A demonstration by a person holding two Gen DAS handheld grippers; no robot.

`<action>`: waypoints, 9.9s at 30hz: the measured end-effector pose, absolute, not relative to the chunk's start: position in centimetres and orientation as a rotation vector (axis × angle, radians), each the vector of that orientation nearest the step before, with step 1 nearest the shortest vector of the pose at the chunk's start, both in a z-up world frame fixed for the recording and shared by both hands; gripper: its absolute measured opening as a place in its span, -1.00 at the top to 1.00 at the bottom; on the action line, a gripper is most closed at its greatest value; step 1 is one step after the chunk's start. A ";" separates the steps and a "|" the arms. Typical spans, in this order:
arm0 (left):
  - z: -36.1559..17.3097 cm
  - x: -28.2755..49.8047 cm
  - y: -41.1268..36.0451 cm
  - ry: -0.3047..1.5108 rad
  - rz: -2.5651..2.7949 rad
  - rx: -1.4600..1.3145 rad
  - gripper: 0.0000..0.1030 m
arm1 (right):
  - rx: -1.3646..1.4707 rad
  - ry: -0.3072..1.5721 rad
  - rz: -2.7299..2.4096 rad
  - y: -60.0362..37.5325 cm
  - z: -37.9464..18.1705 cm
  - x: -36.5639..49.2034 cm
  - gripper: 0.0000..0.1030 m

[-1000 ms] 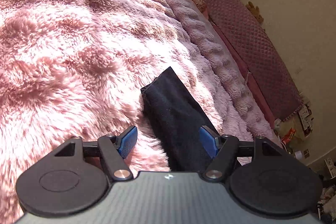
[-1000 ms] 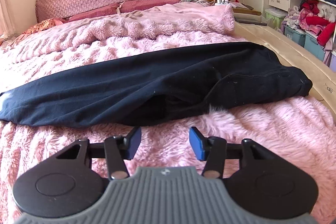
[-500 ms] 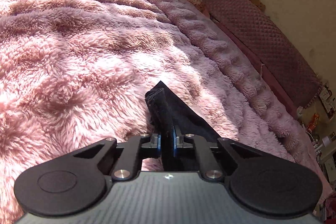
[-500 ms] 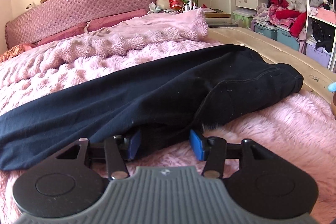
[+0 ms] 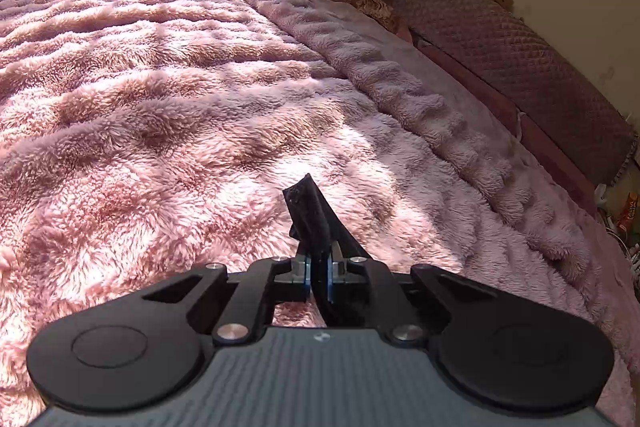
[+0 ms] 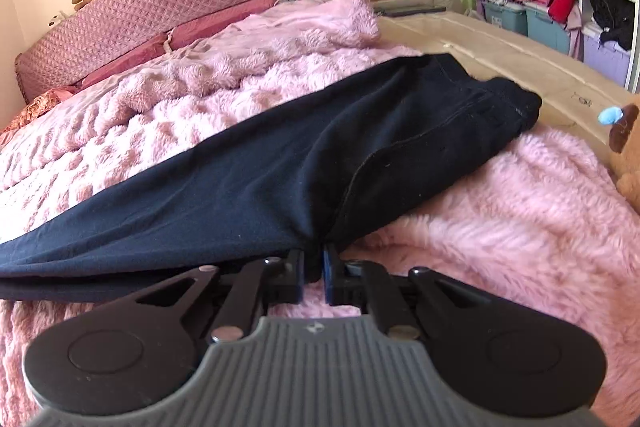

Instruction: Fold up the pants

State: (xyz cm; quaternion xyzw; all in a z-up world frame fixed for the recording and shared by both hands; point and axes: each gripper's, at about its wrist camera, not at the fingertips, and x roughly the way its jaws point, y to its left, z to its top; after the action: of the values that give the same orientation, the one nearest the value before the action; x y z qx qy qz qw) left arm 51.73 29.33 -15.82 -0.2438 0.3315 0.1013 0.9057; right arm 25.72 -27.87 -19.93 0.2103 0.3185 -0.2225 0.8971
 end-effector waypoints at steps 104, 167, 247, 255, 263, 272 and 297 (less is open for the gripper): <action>-19.5 44.4 33.0 0.655 0.076 -0.770 -0.59 | 0.159 0.780 -0.023 -30.6 -18.8 26.5 0.64; -17.1 38.4 -5.5 0.734 -0.723 0.176 -0.32 | 0.465 0.737 0.079 -30.7 -19.3 27.3 0.38; -14.9 40.3 6.3 0.680 -0.431 0.004 0.01 | 0.560 0.648 0.231 -24.9 -9.0 42.0 1.00; -12.6 39.5 3.3 0.667 -0.463 0.001 0.01 | 0.413 0.555 0.148 -30.9 2.6 38.2 1.00; -13.9 40.1 -3.0 0.697 -0.501 0.050 0.02 | 0.375 0.551 0.016 -41.6 5.2 34.8 1.00; -17.5 40.5 -10.5 0.733 -0.574 0.146 0.17 | 0.410 0.650 -0.091 -53.3 -2.3 33.7 1.00; -19.5 40.5 -11.2 0.699 -0.579 0.202 0.31 | 0.377 0.828 -0.418 -60.2 -20.4 33.6 0.79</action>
State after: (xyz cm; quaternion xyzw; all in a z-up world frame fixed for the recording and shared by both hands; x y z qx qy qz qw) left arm 40.51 -11.24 -19.52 0.0974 0.3372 -0.2790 0.8939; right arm 33.57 -60.21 -20.37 0.1806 0.3970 -0.2005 0.8773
